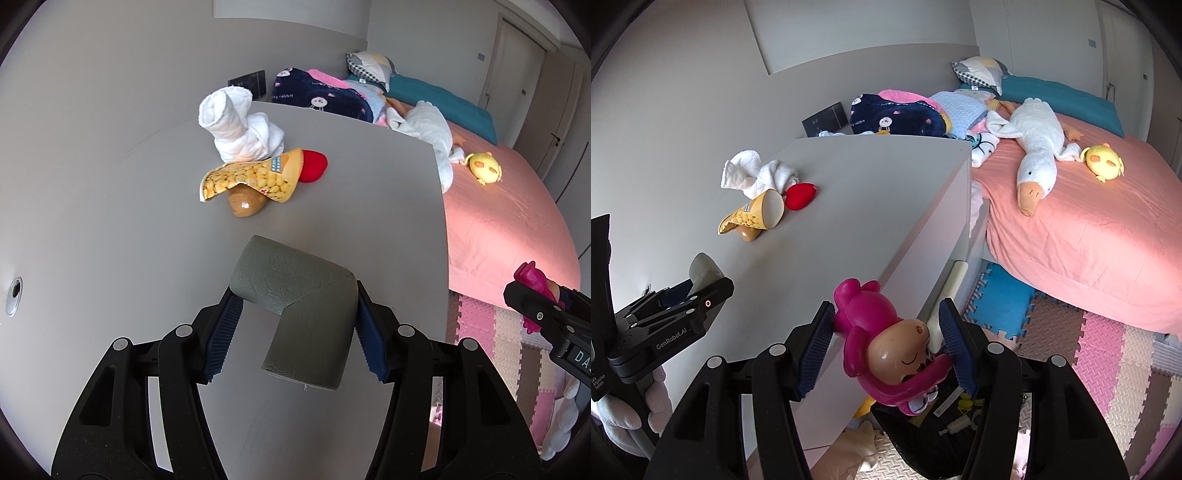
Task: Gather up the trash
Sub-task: 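Carry the corner guard and pig toy down to the black bin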
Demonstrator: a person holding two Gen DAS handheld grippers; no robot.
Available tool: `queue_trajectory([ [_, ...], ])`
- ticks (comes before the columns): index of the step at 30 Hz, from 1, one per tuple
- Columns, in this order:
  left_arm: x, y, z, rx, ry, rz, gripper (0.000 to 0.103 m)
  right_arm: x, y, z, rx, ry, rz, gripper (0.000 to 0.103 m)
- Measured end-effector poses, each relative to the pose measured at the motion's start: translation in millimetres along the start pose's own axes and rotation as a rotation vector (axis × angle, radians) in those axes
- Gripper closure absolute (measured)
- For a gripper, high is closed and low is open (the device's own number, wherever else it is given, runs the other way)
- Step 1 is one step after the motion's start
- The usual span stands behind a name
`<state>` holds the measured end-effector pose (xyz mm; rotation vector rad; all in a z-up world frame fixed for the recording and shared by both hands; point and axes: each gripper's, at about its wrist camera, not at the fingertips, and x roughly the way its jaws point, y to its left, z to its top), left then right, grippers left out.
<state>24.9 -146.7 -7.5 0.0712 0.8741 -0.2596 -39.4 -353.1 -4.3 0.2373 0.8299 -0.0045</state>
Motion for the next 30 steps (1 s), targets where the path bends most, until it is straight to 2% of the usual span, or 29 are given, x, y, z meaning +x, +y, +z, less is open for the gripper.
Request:
queue_trajectory([
  [17, -2.3, -71.4, -18.6, 0.124, 0.031, -0.108, 0.045, -44.7, -48.5, -17.9, 0.053, -0.040, -0.073, 0.043],
  [30, -5.1, -122.1, -25.4, 0.216, 0.042, -0.180, 0.045, -56.2, -86.2, -27.5, 0.117, -0.045, -0.126, 0.043],
])
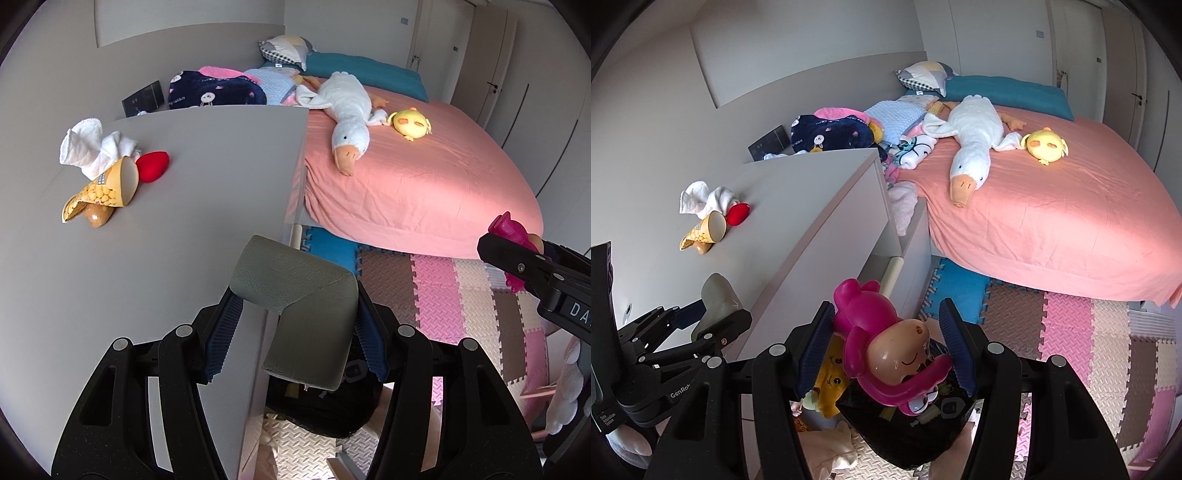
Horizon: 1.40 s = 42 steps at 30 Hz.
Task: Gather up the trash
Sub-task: 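Carry the corner guard and pig toy down to the black bin, then open both tools over the bin to release guard and pig, then move both open tools back over the desk toward the snack bag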
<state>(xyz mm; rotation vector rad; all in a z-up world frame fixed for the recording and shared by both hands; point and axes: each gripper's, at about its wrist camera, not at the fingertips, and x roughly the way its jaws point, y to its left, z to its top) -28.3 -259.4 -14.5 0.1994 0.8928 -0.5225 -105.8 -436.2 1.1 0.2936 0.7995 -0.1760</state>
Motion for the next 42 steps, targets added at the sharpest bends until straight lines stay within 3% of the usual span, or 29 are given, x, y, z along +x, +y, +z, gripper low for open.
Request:
queue_trajectory([
  [13, 15.0, -40.0, -3.2, 0.046, 0.044, -0.065, 0.045, 3.8, -32.8, -8.4, 0.051, 0.023, -0.069, 0.043],
  [25, 26.5, -40.7, -5.0, 0.048, 0.076, -0.073, 0.043, 12.6, -36.5, -10.1, 0.064, 0.046, -0.067, 0.043],
  [26, 26.4, -40.2, -6.2, 0.043, 0.077, -0.083, 0.042, 13.5, -37.4, -9.1, 0.074, 0.049, -0.063, 0.043],
  [27, 26.4, -38.6, -6.6, 0.036, 0.076, -0.085, 0.033, 14.1, -39.0, -7.8, 0.086, 0.056, -0.060, 0.040],
  [28, 25.9, -36.5, -6.6, 0.027, 0.068, -0.075, 0.015, 13.8, -40.8, -6.7, 0.102, 0.059, -0.061, 0.036],
  [29, 24.1, -34.5, -6.5, 0.020, 0.053, -0.055, 0.007, 12.2, -42.3, -5.3, 0.114, 0.054, -0.073, 0.028],
  [32, 17.7, -29.6, -5.1, 0.015, 0.013, -0.010, 0.006, 6.4, -42.2, -2.5, 0.107, 0.024, -0.099, 0.023],
  [42, 13.5, -12.3, -3.4, -0.022, 0.007, -0.011, 0.006, 7.3, -38.3, -2.9, 0.097, 0.025, -0.088, 0.023],
])
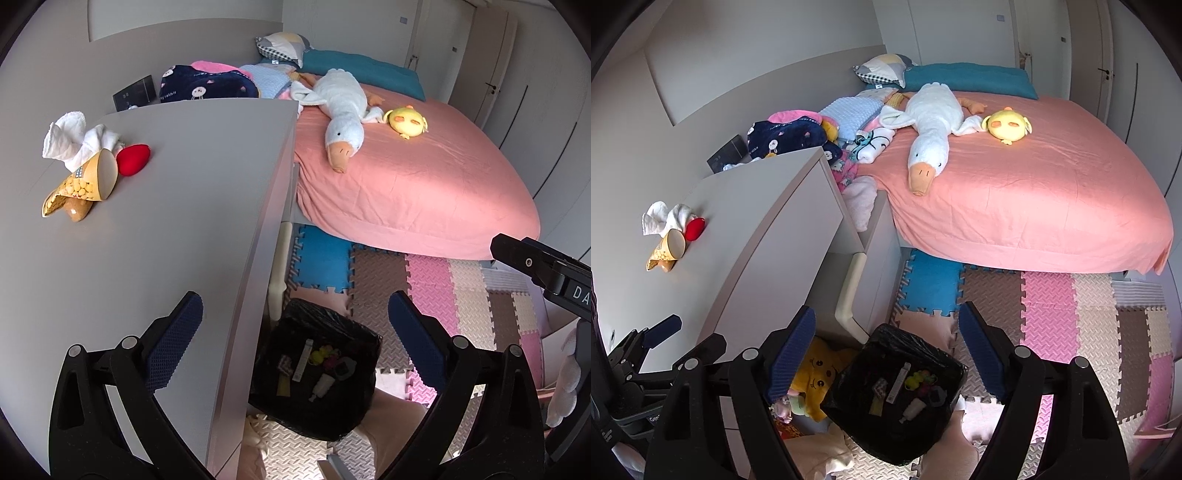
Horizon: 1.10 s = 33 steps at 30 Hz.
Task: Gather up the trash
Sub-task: 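Move both open tools back over the desk toward the snack bag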
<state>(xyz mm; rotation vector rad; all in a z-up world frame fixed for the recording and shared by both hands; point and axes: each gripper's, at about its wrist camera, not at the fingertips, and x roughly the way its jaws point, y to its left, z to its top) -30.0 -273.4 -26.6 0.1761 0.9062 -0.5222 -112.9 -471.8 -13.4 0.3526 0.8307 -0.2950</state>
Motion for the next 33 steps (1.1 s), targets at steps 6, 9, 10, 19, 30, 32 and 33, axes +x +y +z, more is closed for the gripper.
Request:
queue_trajectory([
  [6, 1.1, 9.1, -2.5, -0.016, 0.007, -0.001, 0.006, 5.0, 9.4, -1.0, -0.019, 0.009, 0.003, 0.023],
  [9, 1.2, 13.9, -2.5, -0.021, 0.006, 0.000, 0.006, 7.6, 16.0, -0.8, -0.032, 0.009, 0.004, 0.023],
  [10, 1.0, 15.7, -2.5, -0.024, 0.007, 0.001, 0.006, 8.6, 18.7, -0.7, -0.036, 0.009, 0.006, 0.023],
  [19, -3.6, 46.9, 1.4, -0.064, -0.003, 0.038, 0.006, 25.6, 51.8, 3.9, -0.077, 0.031, 0.047, 0.023],
  [30, -10.0, 105.4, 9.8, -0.157, -0.028, 0.110, 0.006, 48.3, 99.7, 16.8, -0.119, 0.037, 0.126, 0.023],
  [32, -10.0, 117.8, 11.9, -0.180, -0.033, 0.120, 0.006, 54.1, 108.5, 19.4, -0.131, 0.044, 0.137, 0.023],
  [33, -9.4, 123.9, 13.2, -0.190, -0.034, 0.126, 0.006, 56.8, 112.8, 20.8, -0.137, 0.046, 0.141, 0.023],
])
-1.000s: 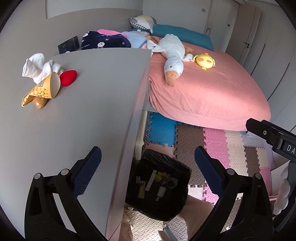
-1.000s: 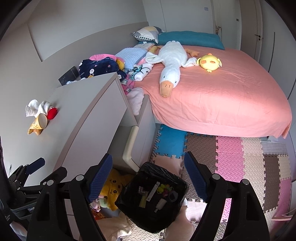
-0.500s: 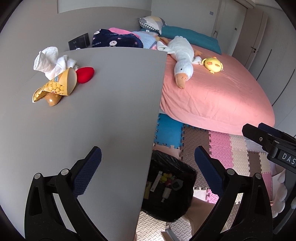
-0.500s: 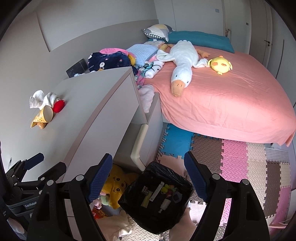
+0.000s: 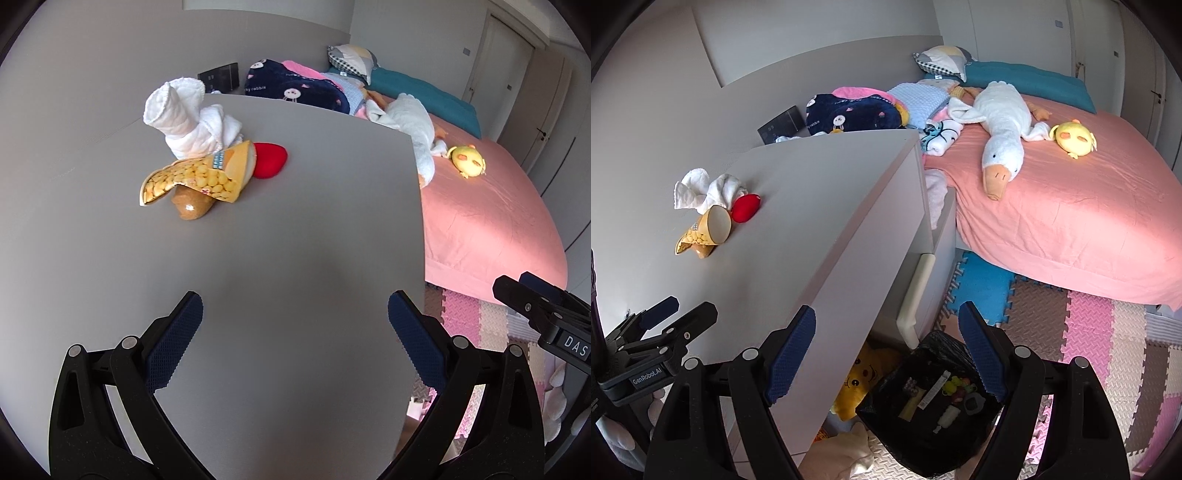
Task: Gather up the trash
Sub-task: 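Move both open tools back over the desk toward the snack bag, then grasp the yellow corn snack bag with the left tool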
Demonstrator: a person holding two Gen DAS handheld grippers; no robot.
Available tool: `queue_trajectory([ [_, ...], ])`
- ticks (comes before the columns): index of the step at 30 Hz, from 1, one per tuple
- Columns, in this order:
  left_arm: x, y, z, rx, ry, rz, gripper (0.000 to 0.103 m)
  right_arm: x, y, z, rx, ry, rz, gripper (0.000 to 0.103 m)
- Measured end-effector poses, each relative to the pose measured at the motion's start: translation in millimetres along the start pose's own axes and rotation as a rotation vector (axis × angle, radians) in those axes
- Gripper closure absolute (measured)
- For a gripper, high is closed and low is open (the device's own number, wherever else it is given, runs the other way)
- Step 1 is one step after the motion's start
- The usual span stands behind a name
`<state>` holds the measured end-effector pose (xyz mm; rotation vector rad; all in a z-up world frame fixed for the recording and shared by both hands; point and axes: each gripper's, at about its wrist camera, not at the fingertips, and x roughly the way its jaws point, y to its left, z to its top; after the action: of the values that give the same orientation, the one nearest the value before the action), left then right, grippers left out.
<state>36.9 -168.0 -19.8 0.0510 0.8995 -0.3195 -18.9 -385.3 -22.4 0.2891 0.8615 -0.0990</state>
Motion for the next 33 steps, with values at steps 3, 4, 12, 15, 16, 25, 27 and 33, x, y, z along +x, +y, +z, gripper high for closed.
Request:
queue_trajectory([
  [3, 3.6, 13.0, 6.6, -0.010, -0.009, 0.018, 0.006, 9.9, 10.4, 6.2, -0.014, 0.007, 0.012, 0.023],
  [4, 4.4, 17.1, 9.0, -0.014, -0.014, 0.023, 0.006, 13.1, 14.1, 8.0, -0.018, 0.008, 0.018, 0.023],
  [12, 17.4, 45.4, 36.9, -0.029, -0.030, 0.036, 0.006, 32.6, 36.0, 23.4, -0.041, 0.015, 0.051, 0.023],
  [15, 25.4, 52.6, 46.3, -0.029, -0.029, 0.045, 0.006, 38.0, 41.2, 29.0, -0.041, 0.015, 0.059, 0.023],
  [16, 28.9, 54.8, 49.5, -0.030, -0.028, 0.054, 0.006, 39.9, 43.0, 31.2, -0.044, 0.015, 0.060, 0.023],
  [25, 42.6, 70.8, 66.6, -0.048, -0.047, 0.063, 0.006, 55.0, 57.5, 46.7, -0.068, 0.012, 0.074, 0.023],
  [27, 43.1, 73.2, 69.5, -0.031, -0.057, 0.068, 0.006, 57.3, 59.9, 47.8, -0.074, 0.013, 0.076, 0.023],
  [33, 54.1, 79.6, 81.0, 0.062, -0.052, 0.061, 0.006, 64.7, 67.6, 50.0, -0.097, 0.020, 0.071, 0.023],
])
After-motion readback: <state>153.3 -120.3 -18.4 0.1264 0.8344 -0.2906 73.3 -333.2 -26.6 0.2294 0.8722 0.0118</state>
